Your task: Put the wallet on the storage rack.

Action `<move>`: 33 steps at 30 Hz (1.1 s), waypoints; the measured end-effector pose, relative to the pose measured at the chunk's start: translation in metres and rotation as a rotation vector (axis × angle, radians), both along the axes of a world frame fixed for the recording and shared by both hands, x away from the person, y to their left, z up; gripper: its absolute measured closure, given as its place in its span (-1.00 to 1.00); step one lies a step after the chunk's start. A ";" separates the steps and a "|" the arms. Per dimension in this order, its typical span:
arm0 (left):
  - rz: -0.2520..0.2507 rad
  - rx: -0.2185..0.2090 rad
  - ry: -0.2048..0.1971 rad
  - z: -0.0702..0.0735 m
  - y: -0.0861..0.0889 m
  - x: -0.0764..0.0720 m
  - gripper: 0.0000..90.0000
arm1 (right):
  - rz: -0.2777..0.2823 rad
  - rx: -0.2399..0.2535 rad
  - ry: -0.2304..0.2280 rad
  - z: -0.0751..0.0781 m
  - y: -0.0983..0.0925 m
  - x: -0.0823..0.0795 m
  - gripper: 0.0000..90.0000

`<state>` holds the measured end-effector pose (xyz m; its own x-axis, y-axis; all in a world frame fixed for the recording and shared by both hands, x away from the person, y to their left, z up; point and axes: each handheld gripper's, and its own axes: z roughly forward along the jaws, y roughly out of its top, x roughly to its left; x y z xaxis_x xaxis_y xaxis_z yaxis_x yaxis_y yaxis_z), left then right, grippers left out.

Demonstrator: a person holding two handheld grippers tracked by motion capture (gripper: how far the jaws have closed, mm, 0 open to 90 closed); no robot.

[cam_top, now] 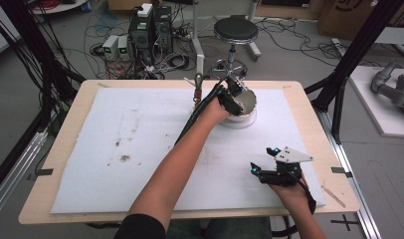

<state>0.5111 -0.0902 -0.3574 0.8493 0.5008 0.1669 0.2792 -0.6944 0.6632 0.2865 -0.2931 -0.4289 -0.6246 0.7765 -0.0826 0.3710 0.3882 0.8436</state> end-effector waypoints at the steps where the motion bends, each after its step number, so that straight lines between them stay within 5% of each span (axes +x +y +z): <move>1: 0.000 -0.006 -0.002 0.001 0.000 -0.001 -0.35 | 0.000 -0.001 -0.001 0.000 0.000 0.000 -0.55; 19: -0.038 -0.160 -0.044 0.037 0.036 -0.025 -0.55 | 0.005 -0.011 -0.006 0.000 0.006 0.002 -0.55; 22: -0.049 -0.187 -0.066 0.047 0.052 -0.037 -0.56 | 0.006 -0.016 -0.008 0.000 0.009 0.005 -0.55; 33: -0.030 -0.270 -0.093 0.050 0.106 -0.067 -0.56 | -0.003 -0.018 -0.015 0.001 0.014 0.006 -0.55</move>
